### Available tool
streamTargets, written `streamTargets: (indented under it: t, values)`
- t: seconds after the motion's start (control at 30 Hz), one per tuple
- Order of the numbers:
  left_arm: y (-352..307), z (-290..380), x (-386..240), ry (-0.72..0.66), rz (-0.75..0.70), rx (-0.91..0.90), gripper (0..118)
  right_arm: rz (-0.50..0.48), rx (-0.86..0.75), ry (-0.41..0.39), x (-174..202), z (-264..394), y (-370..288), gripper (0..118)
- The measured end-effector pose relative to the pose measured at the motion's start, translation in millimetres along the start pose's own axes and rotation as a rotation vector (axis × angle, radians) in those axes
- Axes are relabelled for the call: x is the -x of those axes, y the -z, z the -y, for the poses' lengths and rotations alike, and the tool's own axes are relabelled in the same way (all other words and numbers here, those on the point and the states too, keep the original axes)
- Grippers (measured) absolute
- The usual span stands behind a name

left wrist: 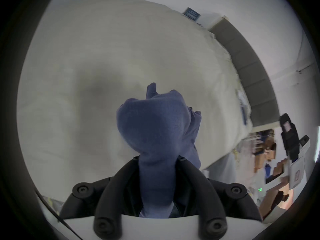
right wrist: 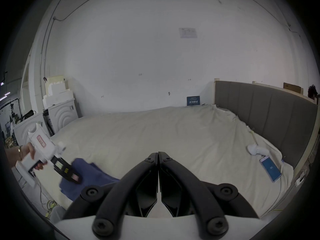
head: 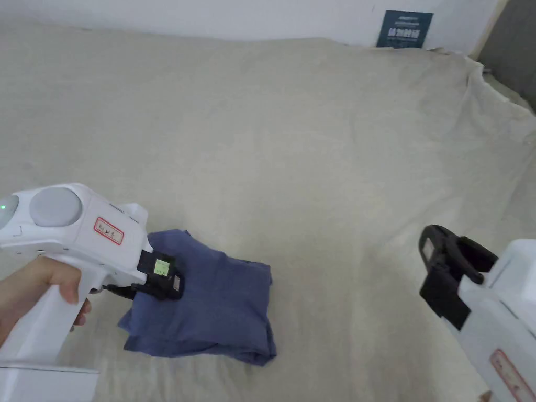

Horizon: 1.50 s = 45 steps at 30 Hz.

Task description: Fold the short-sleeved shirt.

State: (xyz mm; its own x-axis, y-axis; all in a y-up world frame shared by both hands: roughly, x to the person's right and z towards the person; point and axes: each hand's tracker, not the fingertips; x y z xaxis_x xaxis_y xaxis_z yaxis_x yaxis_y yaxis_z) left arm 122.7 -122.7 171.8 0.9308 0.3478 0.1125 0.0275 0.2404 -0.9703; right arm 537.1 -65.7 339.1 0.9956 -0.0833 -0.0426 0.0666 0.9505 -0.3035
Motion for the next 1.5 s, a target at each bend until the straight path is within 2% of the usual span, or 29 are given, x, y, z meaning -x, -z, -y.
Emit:
streamTargets:
  t: [0.13, 0.3, 0.47, 0.57, 0.6, 0.63, 0.77, 0.8, 0.83, 0.9, 0.97, 1.1, 1.2, 1.3, 1.4, 1.5]
  values:
    - [-35.4, -11.8, 76.8, -0.108, -0.163, -0.013, 21, 0.034, 0.01, -0.018, -2.5, 0.4, 0.8, 0]
    - [-74.7, -29.7, 174.4, -0.199, -0.45, -0.01, 21, 0.084, 0.064, -0.023, 0.1, 6.8, 11.6, 0]
    - [-96.2, -46.9, 258.0, -0.248, -0.729, 0.035, 21, 0.113, 0.11, -0.032, 13.8, 9.0, 27.3, 0]
    - [-96.8, -50.3, 297.0, -0.209, -0.878, 0.06, 23, 0.119, 0.135, -0.031, 25.2, 8.8, 41.8, 0]
    - [-96.5, -50.6, 305.9, -0.185, -0.918, 0.077, 27, 0.115, 0.144, -0.016, 28.9, 9.3, 46.8, 0]
    - [-94.2, -49.5, 313.9, -0.176, -0.956, 0.088, 39, 0.105, 0.153, 0.0, 32.7, 10.1, 51.0, 0]
    - [-92.6, -37.7, 332.1, -0.213, -1.101, 0.005, 103, 0.063, 0.184, -0.009, 51.9, 13.1, 69.4, 0]
    - [-93.7, -34.1, 330.1, -0.218, -1.15, -0.028, 110, 0.044, 0.189, -0.015, 54.7, 13.1, 72.2, 0]
    - [-95.9, -32.1, 327.4, -0.211, -1.192, -0.058, 110, 0.034, 0.189, -0.023, 56.6, 12.7, 73.5, 0]
    - [-103.5, -28.8, 311.7, -0.168, -1.272, -0.166, 111, 0.023, 0.184, -0.039, 58.3, 11.5, 73.5, 0]
    - [-116.5, -28.1, 281.2, -0.12, -1.279, -0.327, 110, 0.01, 0.175, -0.043, 55.2, 8.6, 71.3, 0]
    - [-144.5, -31.0, 195.9, -0.034, -1.146, -0.631, 108, 0.006, 0.127, -0.05, 48.2, -2.4, 63.5, 0]
    - [-156.8, -27.4, 120.4, 0.056, -1.058, -0.812, 101, 0.012, 0.069, -0.092, 40.9, -16.5, 56.3, 0]
    - [-157.6, -14.7, 44.8, 0.112, -0.922, -1.006, 87, 0.008, 0.015, -0.097, 30.0, -34.5, 47.4, 0]
    - [-153.3, -1.0, -18.7, 0.175, -0.788, -1.106, 73, 0.018, -0.028, -0.082, 19.5, -51.9, 39.5, 0]
    - [-144.4, 10.3, -68.8, 0.229, -0.684, -1.182, 42, 0.028, -0.066, -0.07, 12.4, -63.0, 32.4, 0]
